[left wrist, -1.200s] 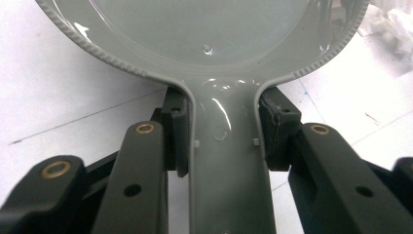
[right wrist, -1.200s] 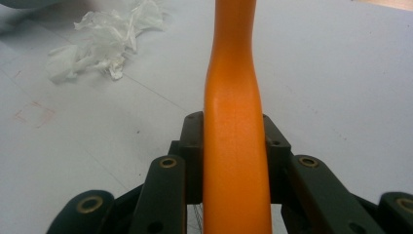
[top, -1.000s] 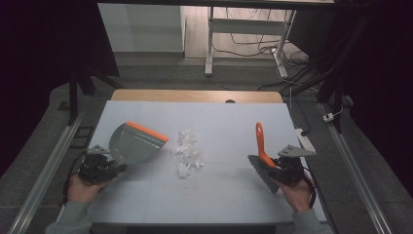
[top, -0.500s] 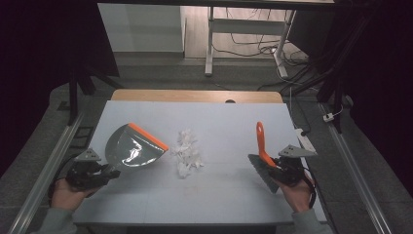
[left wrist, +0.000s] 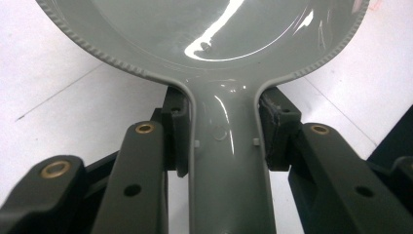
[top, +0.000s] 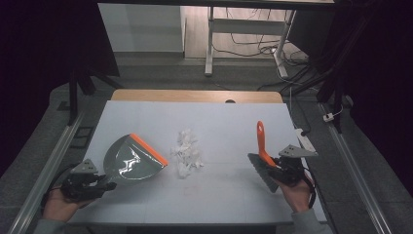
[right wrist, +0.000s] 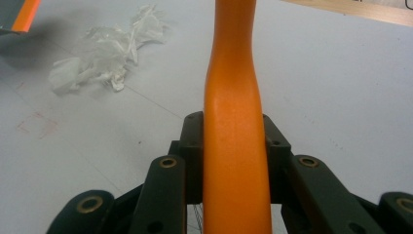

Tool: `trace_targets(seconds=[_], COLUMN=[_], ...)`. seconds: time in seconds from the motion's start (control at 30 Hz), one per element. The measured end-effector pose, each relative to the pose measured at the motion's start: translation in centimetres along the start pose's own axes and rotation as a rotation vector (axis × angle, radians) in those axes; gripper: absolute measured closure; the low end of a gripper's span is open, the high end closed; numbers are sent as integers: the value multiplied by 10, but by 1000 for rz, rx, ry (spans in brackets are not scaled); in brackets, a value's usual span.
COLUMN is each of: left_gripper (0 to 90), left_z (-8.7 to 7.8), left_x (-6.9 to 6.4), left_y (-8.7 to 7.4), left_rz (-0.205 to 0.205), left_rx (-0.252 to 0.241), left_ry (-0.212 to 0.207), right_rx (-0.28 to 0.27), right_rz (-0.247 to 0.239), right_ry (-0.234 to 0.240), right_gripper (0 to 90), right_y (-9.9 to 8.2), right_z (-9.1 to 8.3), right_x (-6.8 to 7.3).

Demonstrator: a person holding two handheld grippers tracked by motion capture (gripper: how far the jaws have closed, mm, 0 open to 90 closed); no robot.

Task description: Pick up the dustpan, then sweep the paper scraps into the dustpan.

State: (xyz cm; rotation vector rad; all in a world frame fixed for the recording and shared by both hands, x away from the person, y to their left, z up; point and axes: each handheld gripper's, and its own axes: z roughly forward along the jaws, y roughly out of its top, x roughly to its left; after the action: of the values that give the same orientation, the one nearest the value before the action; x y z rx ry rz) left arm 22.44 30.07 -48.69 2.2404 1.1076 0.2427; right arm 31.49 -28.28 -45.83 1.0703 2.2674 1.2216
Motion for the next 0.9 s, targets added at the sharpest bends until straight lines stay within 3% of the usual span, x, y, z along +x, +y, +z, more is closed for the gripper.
trace_targets(seconds=[0.13,0.43,0.9], left_gripper=[618,618,618], left_z=[2,13,30], left_x=[-4,-7,-14], left_y=[-2,-2,8], left_rz=[20,53,128], left_rx=[-1,45,83], left_ry=[-10,-29,-71], right_rx=[-9,-37,-39], right_rz=[0,8,1], right_ry=[-1,11,47], right_gripper=[699,699,700], right_y=[1,11,32], right_z=[-1,1,21], right_x=[1,-1,9])
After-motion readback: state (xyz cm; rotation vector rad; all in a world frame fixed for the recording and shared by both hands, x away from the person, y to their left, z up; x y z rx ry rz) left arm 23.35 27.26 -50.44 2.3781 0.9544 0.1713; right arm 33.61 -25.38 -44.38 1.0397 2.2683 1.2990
